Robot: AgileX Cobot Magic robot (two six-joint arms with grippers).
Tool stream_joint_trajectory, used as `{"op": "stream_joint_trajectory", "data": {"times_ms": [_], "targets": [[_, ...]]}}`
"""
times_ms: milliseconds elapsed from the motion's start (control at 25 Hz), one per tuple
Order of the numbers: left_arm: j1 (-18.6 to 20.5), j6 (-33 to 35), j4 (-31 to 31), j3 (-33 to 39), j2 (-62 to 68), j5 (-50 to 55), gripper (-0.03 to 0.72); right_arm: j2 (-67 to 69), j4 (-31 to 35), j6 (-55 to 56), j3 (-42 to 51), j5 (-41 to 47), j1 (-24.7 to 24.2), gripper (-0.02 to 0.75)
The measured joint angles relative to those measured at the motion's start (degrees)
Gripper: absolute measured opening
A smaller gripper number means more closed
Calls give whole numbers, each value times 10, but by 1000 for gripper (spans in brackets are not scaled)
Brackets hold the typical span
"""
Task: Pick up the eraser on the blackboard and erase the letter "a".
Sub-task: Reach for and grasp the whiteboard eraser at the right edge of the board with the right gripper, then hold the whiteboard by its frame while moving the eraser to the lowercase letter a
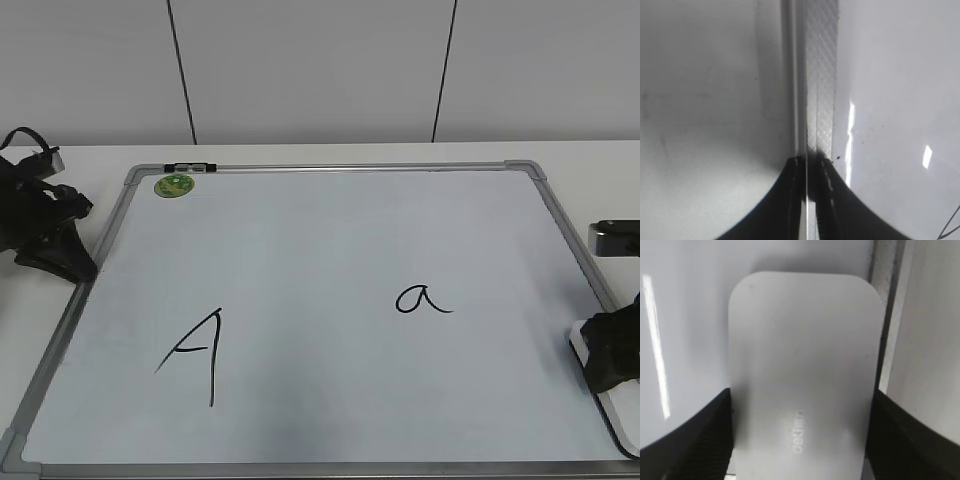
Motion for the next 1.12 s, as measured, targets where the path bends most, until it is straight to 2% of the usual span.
{"op": "stream_joint_trajectory", "data": {"times_ms": [720,1120], "targets": [[0,0,0,0,0,0,34,-1,2,0,0,0,0,533],[0,0,-1,0,0,0,35,-55,26,-6,0,6,0,532]]}}
